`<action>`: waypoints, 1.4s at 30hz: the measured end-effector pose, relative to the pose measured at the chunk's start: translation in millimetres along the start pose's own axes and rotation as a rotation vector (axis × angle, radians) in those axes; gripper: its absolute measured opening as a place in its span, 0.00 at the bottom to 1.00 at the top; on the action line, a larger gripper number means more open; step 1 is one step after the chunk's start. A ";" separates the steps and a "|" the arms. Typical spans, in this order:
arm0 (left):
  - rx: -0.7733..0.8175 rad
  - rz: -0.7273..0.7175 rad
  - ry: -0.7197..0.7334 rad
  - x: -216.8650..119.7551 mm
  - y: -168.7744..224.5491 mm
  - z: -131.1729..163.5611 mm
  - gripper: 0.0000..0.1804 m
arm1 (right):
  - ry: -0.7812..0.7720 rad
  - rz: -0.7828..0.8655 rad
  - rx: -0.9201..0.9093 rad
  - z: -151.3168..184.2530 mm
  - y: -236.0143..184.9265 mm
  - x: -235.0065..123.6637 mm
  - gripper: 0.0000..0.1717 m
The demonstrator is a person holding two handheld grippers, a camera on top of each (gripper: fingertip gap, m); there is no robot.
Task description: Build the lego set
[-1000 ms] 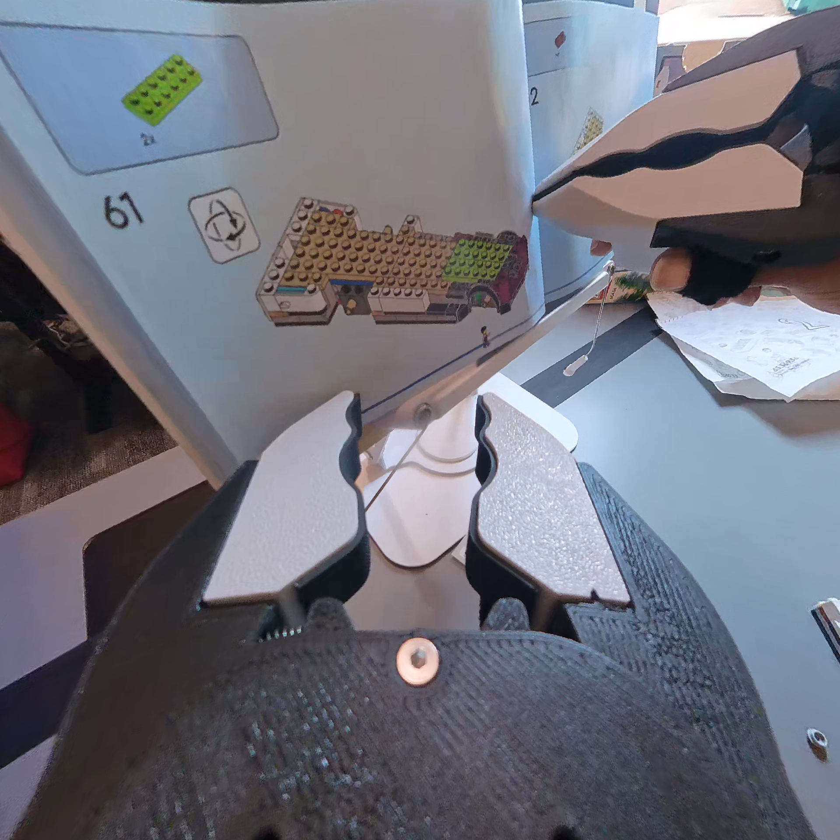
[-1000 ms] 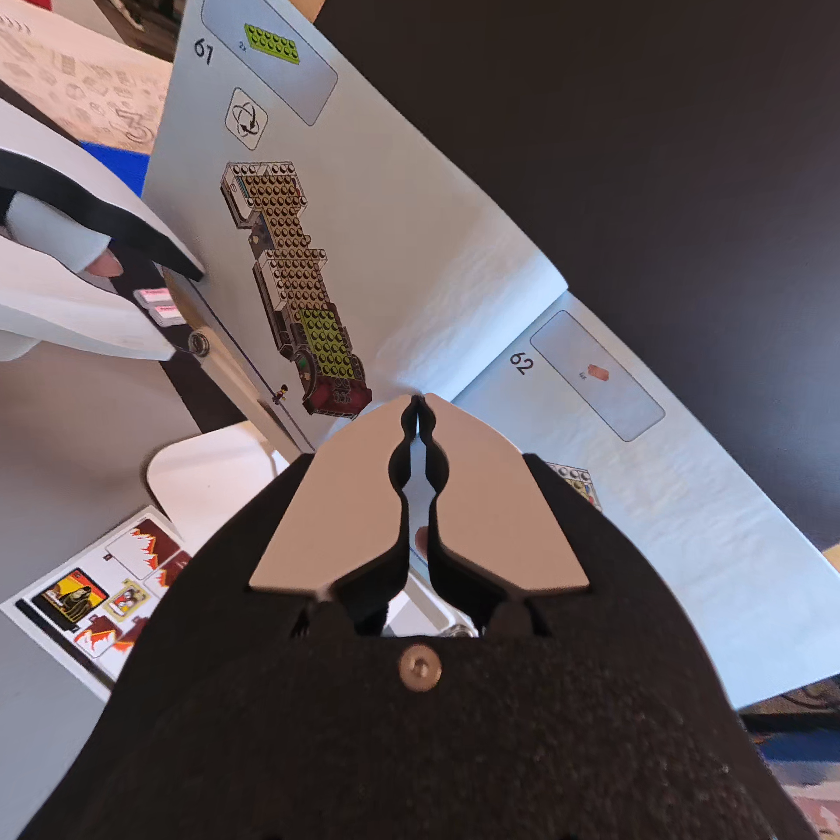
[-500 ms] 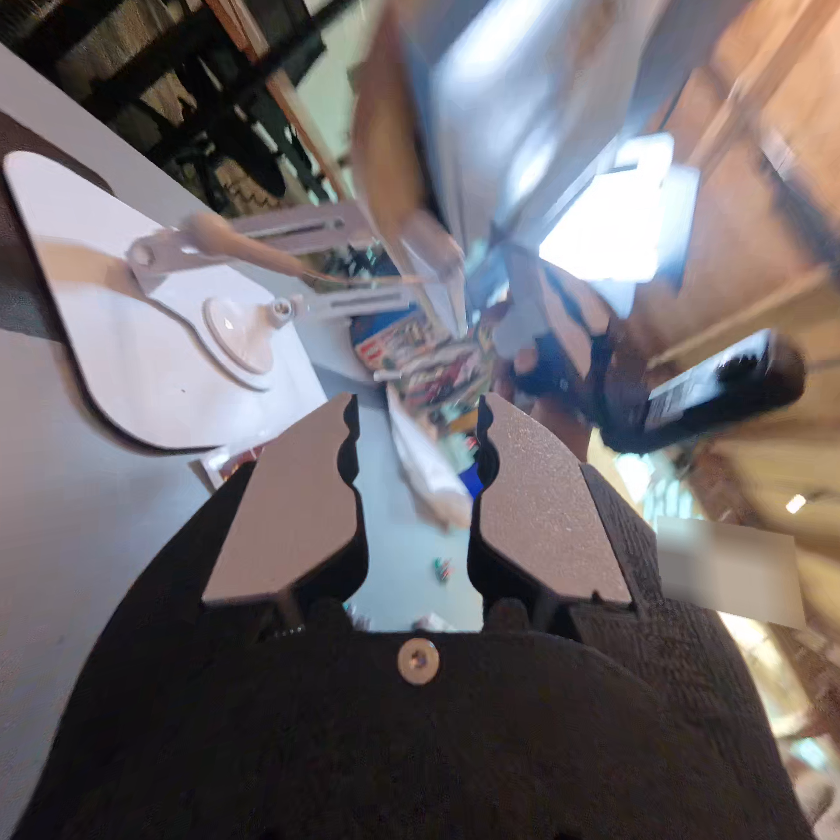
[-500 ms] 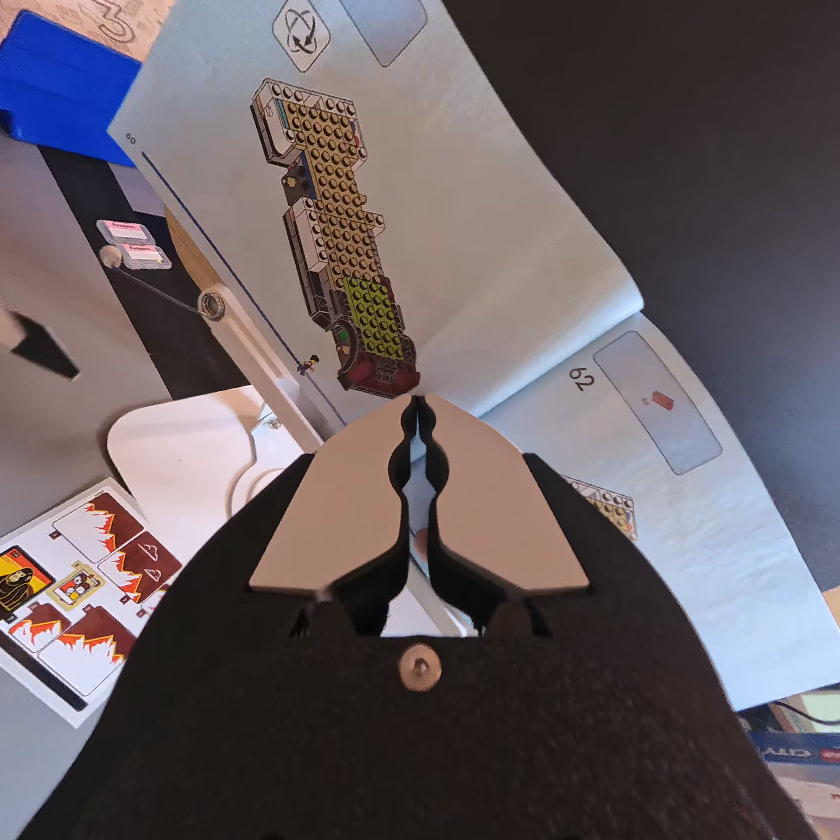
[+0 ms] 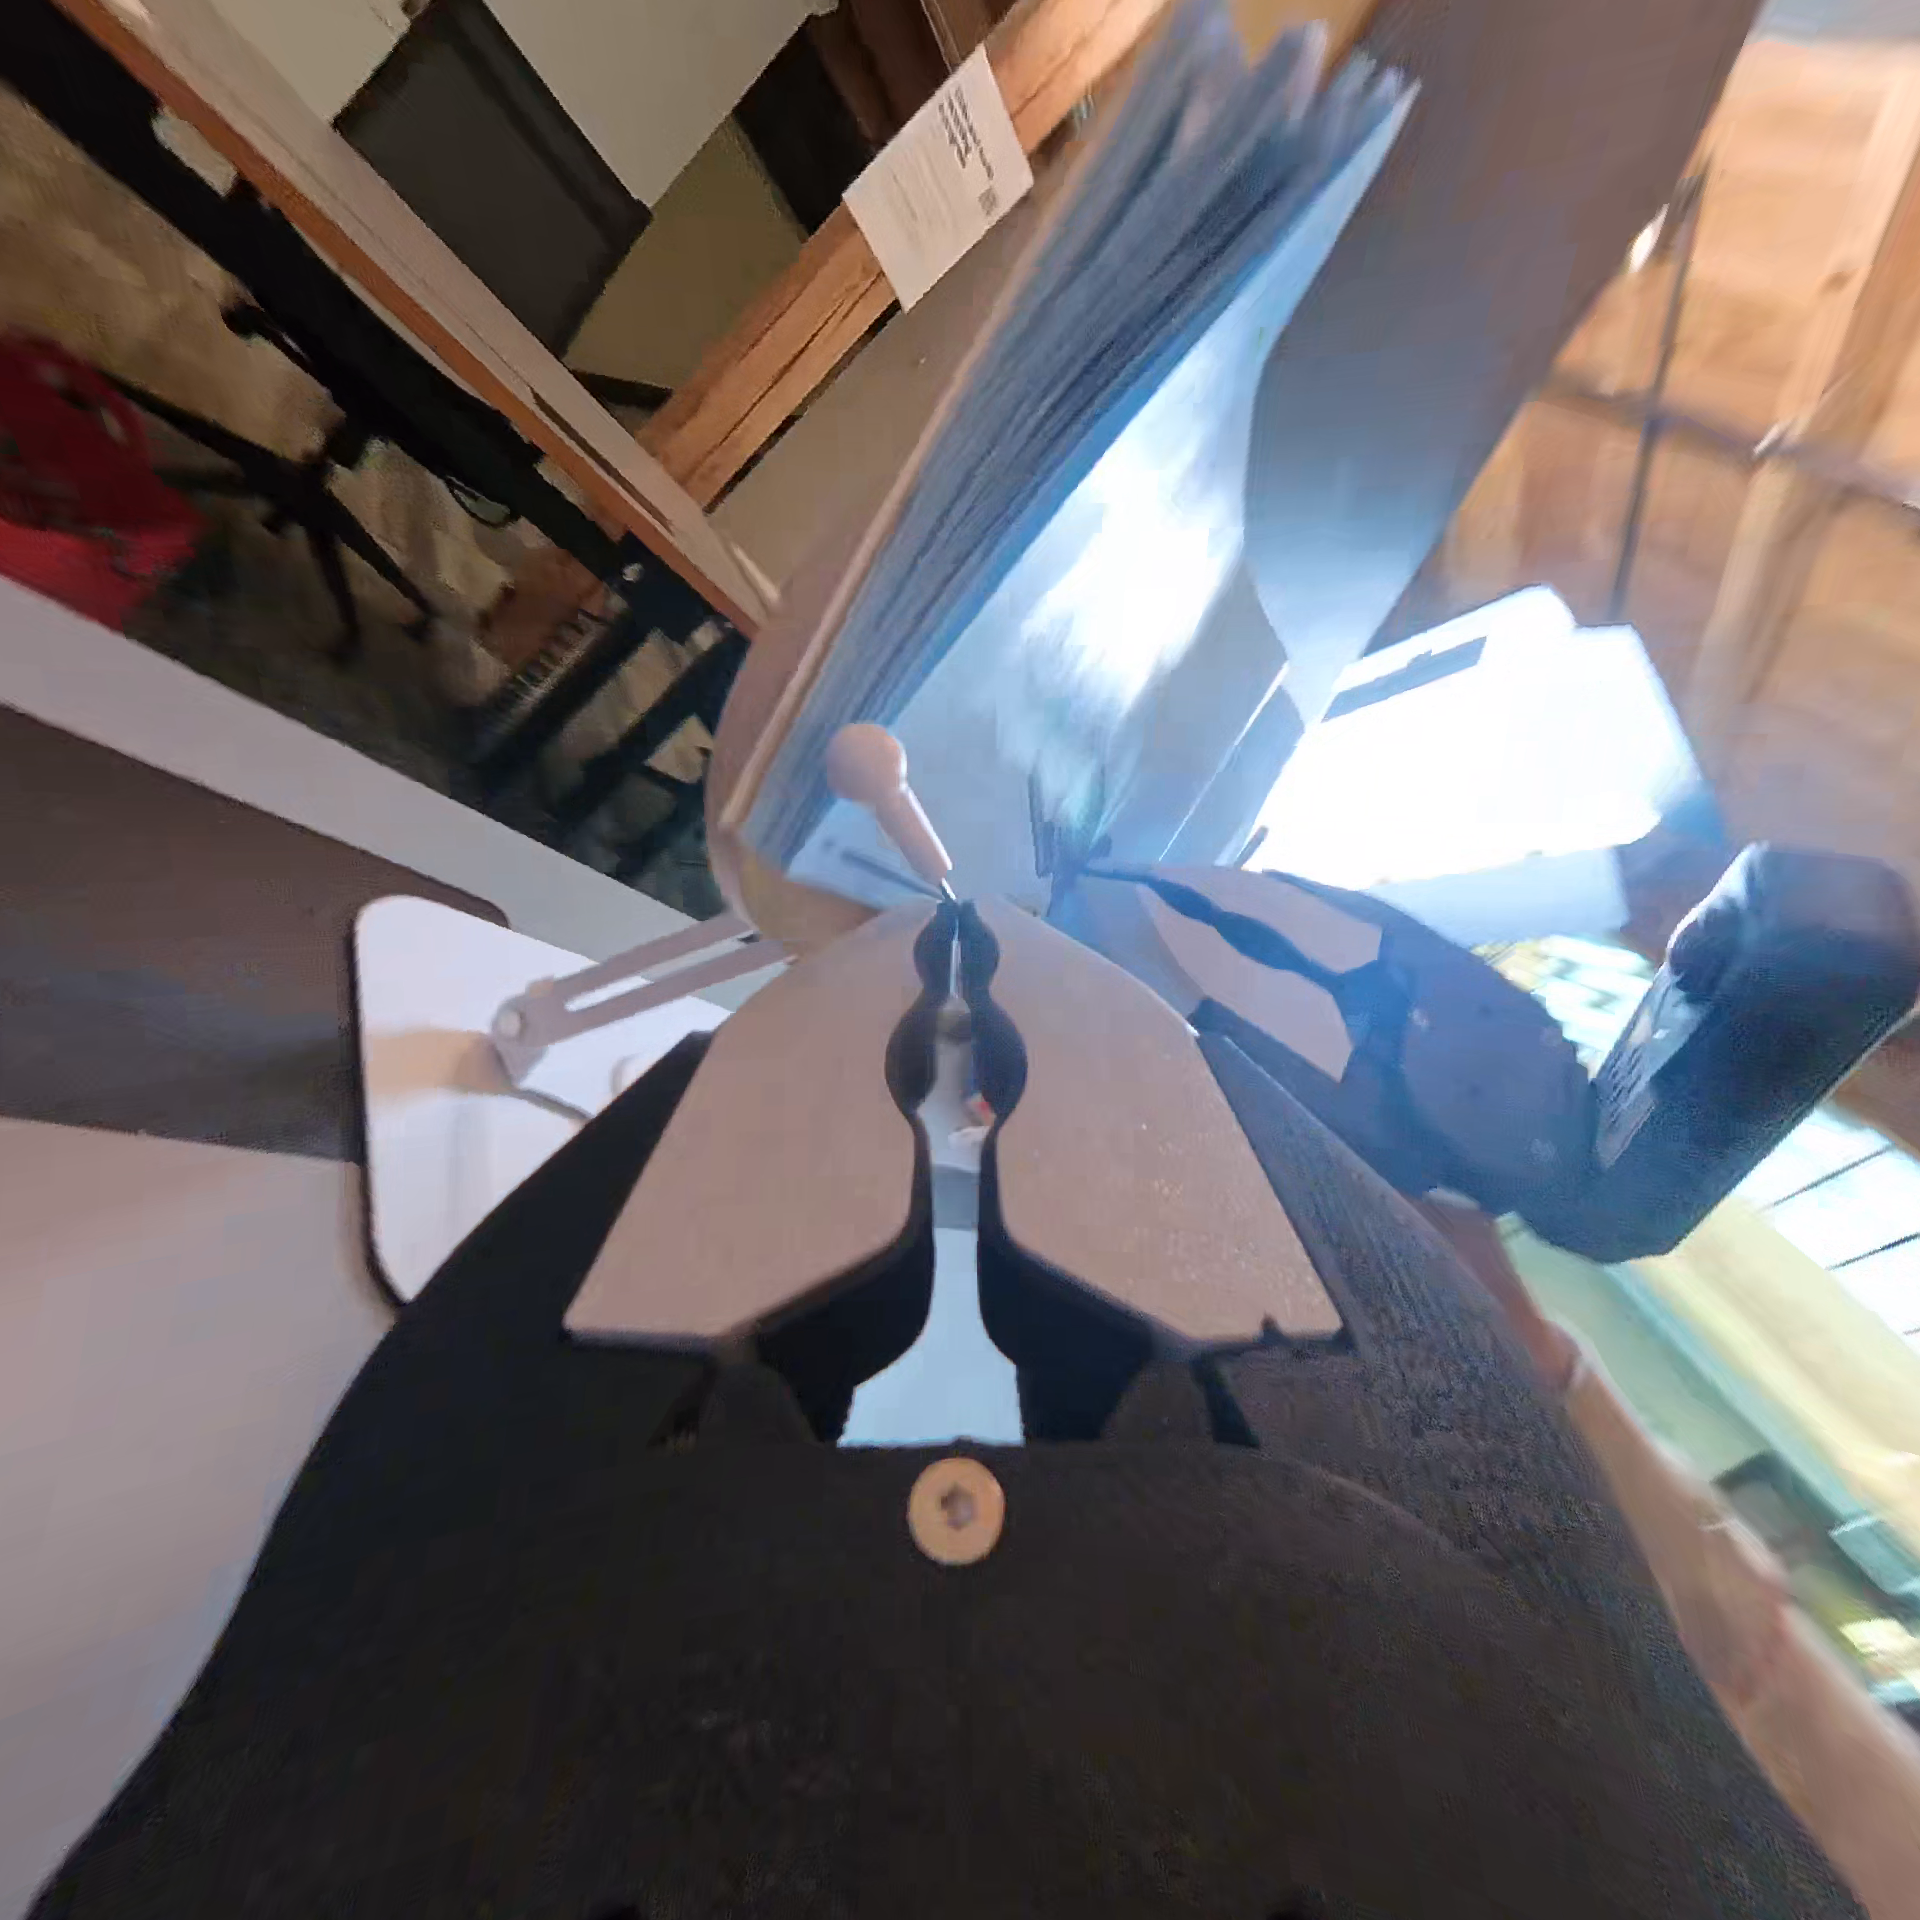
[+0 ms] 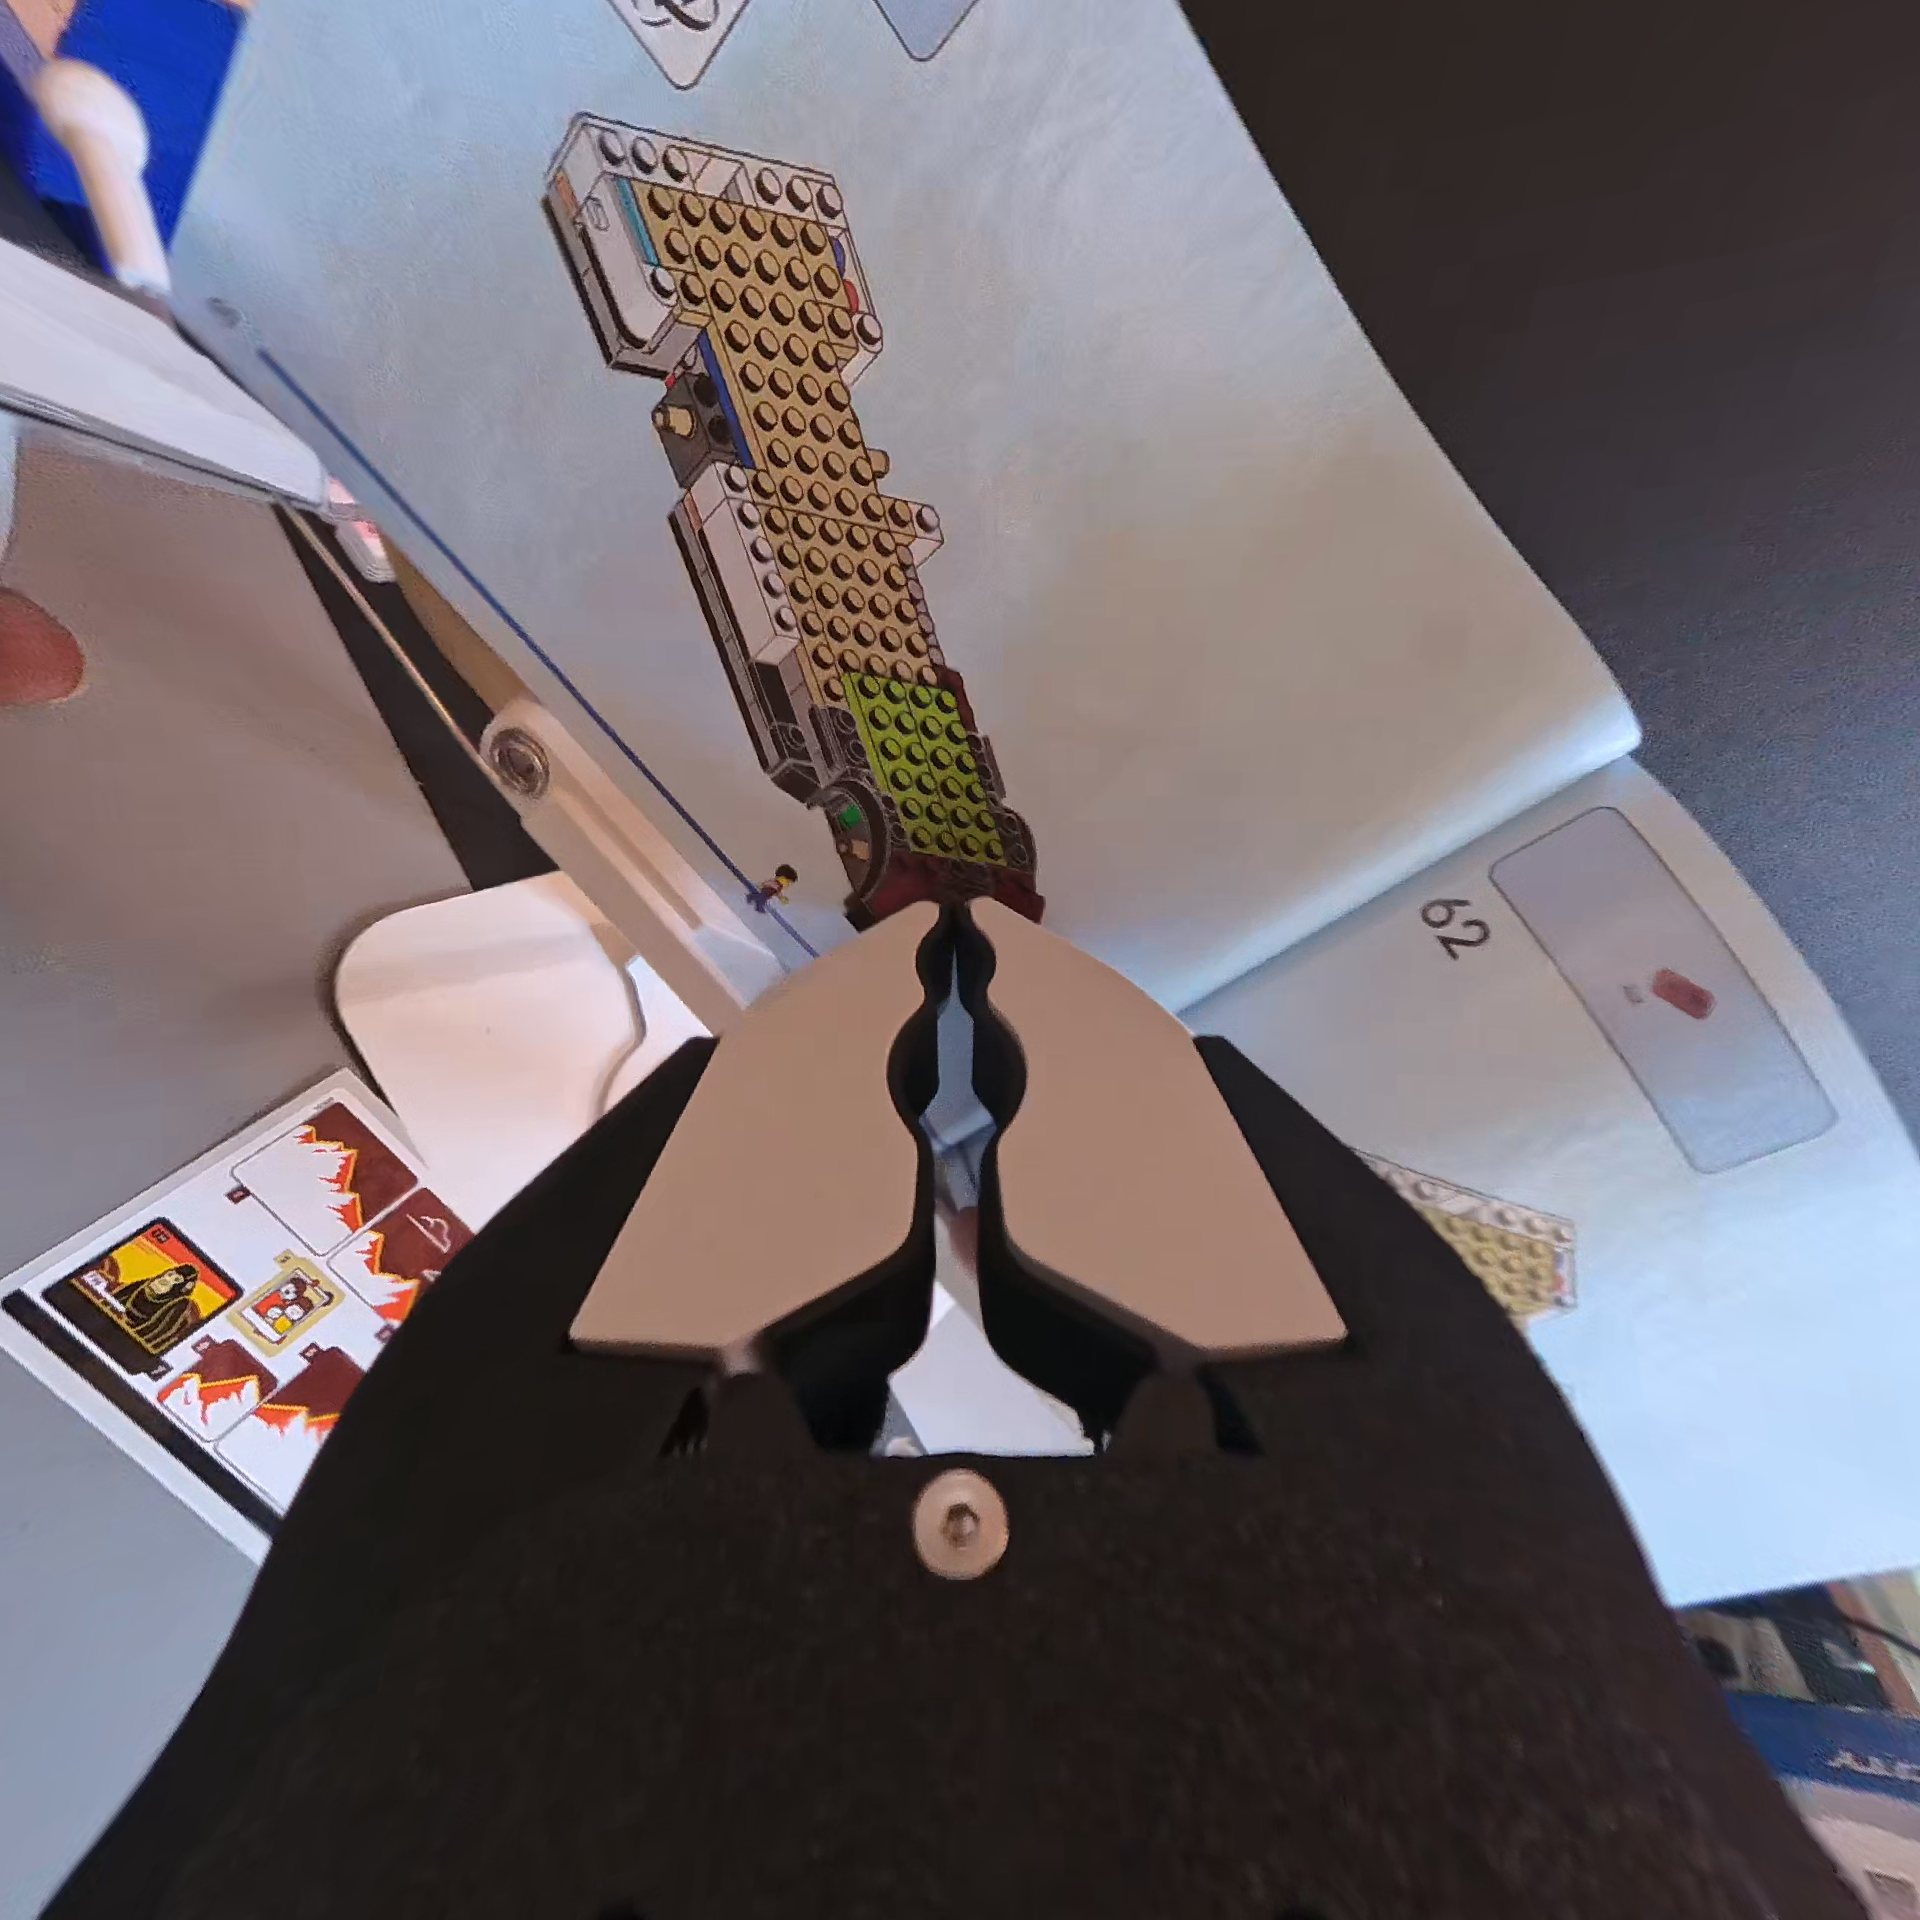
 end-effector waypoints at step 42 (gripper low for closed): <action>1.385 -0.143 -0.656 73.0 59.9 16.7 0.01 | 0.194 -0.148 0.765 183.6 120.5 -18.1 0.48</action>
Point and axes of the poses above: each gripper's, where its closed fingertips meet, x out along the fingers, z out of its underside, y = z × x across the jaws, the point moved 10 cm from there along -x, back along the fingers, and after that the axes turned 6 degrees about -x, right-handed, at the moved point
